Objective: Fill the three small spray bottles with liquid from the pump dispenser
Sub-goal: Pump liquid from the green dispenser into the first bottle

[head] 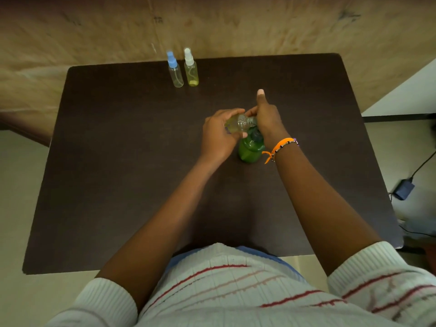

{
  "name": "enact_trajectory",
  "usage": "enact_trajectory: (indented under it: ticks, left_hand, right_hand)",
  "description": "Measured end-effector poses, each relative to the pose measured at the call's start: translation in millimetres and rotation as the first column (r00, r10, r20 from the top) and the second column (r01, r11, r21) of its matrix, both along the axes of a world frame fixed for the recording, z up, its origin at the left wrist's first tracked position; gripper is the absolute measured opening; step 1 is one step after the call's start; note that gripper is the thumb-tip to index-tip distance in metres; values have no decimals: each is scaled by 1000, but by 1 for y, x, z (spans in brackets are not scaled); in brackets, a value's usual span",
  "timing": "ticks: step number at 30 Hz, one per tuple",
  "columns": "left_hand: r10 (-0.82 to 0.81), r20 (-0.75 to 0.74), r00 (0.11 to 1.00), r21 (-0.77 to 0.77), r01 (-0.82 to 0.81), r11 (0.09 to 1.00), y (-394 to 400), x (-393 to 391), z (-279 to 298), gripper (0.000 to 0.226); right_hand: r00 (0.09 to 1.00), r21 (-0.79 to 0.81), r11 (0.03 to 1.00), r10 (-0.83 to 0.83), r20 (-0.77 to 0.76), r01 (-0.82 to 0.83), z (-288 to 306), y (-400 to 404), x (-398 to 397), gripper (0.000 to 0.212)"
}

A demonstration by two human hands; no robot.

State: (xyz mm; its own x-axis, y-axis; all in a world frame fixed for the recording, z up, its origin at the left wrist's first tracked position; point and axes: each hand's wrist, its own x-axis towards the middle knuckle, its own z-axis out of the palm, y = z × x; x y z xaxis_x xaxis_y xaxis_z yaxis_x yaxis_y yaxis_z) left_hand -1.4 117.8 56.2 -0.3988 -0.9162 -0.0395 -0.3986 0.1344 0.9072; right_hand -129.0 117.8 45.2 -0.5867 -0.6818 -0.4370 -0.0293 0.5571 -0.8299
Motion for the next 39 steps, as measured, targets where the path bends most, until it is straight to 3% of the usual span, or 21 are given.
enact_trajectory:
  ticks: [3, 8, 13, 21, 32, 39]
  left_hand:
    - [-2, 2, 1000, 6, 2, 1000, 0, 0, 0, 52]
    - [-6, 21, 1000, -7, 6, 1000, 0, -1, -2, 53]
    - [-14, 22, 1000, -20, 15, 1000, 1, 0, -2, 53]
    - [-19, 26, 999, -28, 20, 999, 1, 1, 0, 53]
    - [-9, 31, 999, -10, 10, 1000, 3, 1, -4, 53]
    - [-20, 33, 999, -29, 21, 999, 0, 0, -1, 53]
  right_hand:
    - [996, 15, 1000, 17, 93, -18, 2, 0, -1, 66]
    - [996, 1, 998, -59, -70, 59, -7, 0, -1, 62]
    - [988, 17, 997, -67, -136, 70, -11, 0, 0, 60]
    - [999, 70, 996, 50, -19, -49, 4, 0, -4, 53]
    - [992, 45, 999, -6, -126, 12, -3, 2, 1, 53]
    - [995, 102, 993, 71, -70, -64, 7, 0, -2, 42]
